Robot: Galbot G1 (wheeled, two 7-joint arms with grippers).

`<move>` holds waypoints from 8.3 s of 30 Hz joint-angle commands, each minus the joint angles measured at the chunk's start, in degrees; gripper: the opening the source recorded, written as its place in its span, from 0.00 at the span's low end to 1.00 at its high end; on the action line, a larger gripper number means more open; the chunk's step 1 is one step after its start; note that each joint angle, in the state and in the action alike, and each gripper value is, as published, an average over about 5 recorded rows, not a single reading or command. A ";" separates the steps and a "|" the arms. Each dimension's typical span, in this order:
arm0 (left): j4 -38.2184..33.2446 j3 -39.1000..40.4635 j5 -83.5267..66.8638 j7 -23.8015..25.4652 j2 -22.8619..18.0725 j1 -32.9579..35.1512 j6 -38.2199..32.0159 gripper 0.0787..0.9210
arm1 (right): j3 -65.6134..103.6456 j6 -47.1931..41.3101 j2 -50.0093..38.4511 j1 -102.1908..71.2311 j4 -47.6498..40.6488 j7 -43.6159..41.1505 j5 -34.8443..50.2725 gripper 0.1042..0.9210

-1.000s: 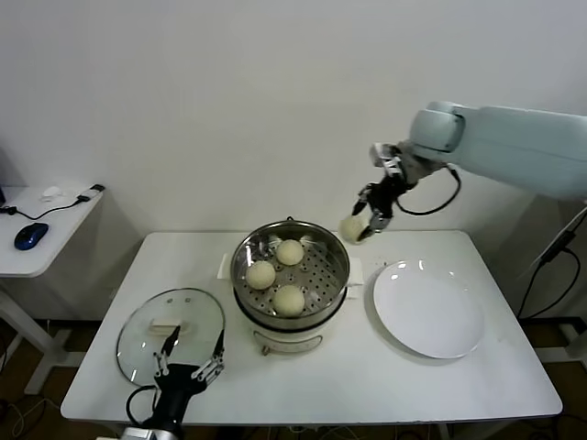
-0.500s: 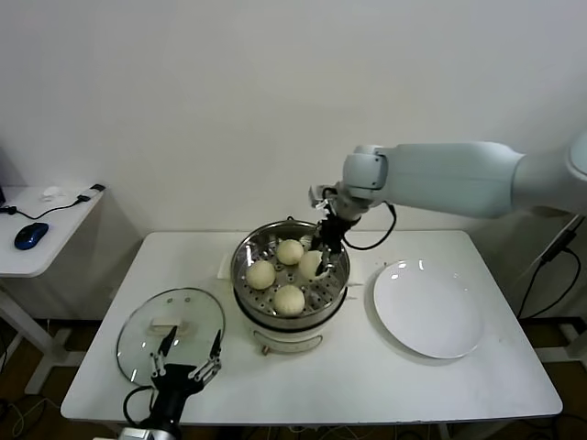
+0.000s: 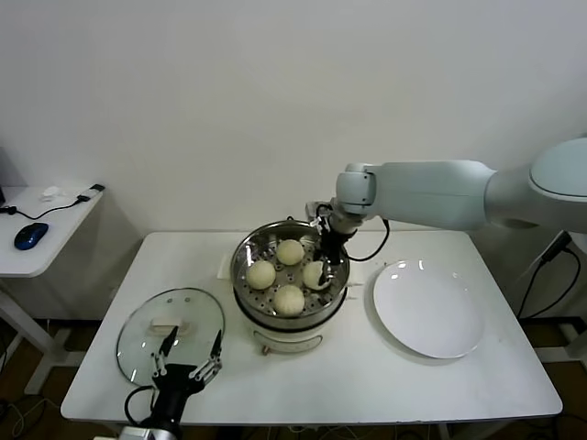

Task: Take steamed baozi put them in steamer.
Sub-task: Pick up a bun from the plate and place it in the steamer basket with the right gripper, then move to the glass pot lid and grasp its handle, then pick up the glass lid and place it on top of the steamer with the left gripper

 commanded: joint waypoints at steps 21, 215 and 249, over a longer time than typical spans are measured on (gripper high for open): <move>-0.64 -0.01 -0.40 -1.22 -0.03 -0.34 -0.30 0.88 | 38.16 1.89 -16.24 -10.16 -0.94 36.09 3.50 0.88; 23.98 37.33 96.49 13.86 -2.53 -46.56 45.40 0.06 | 139.08 30.88 -0.72 -133.67 28.20 51.97 -40.14 0.88; 1.89 36.86 70.00 6.42 5.95 -38.49 41.32 0.59 | 137.69 29.67 -0.92 -134.49 31.17 53.32 -37.87 0.88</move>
